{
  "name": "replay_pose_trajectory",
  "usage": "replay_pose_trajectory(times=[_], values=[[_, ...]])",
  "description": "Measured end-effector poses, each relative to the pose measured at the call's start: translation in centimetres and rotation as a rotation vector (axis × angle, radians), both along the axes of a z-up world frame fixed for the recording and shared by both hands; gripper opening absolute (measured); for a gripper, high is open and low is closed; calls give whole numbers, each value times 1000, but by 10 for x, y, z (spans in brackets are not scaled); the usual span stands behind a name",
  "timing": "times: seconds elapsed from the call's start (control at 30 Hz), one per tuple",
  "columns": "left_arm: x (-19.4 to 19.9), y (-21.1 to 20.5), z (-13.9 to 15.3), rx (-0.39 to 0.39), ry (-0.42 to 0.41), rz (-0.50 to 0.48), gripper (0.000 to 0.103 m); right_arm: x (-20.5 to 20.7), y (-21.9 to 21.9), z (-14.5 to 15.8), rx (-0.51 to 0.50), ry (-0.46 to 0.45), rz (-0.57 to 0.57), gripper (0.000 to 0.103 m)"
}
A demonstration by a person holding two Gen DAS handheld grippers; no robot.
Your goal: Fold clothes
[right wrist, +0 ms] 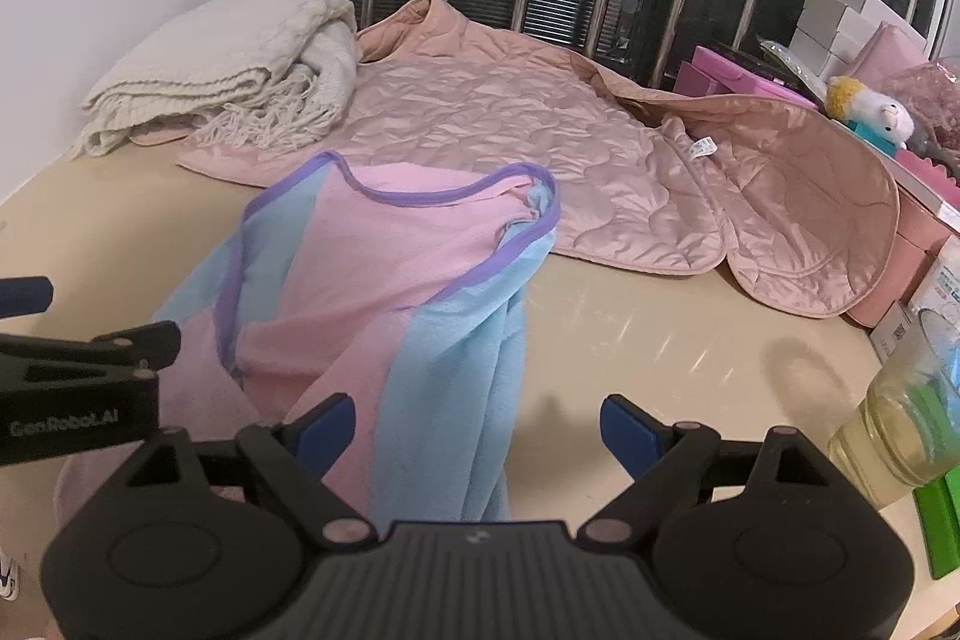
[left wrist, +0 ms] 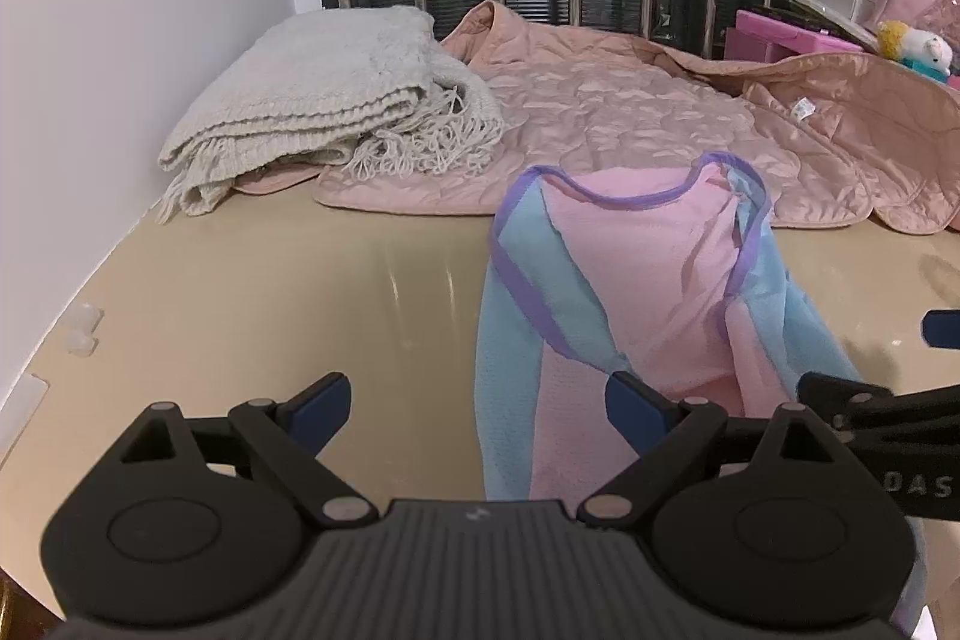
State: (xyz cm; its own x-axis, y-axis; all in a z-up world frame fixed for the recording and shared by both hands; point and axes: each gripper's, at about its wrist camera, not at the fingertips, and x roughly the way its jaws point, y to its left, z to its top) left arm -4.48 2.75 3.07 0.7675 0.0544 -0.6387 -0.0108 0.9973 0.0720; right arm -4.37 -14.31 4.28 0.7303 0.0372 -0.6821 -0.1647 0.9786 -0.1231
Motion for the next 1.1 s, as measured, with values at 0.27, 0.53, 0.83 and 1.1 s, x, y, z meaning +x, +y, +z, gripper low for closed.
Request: replay_pose_trajectory(times=[0.27, 0.53, 0.83, 1.1], values=[[-5, -3, -2, 7, 10, -1, 94, -18, -7, 4, 37, -36, 94, 88], [-3, 1, -9, -8, 21, 7, 95, -32, -6, -4, 125, -41, 203, 75], [4, 1, -18, -83, 27, -91, 5, -18, -12, -29, 183, -33, 180, 1], [-1, 27, -6, -175, -32, -17, 44, -16, -36, -19, 248, -48, 134, 42]])
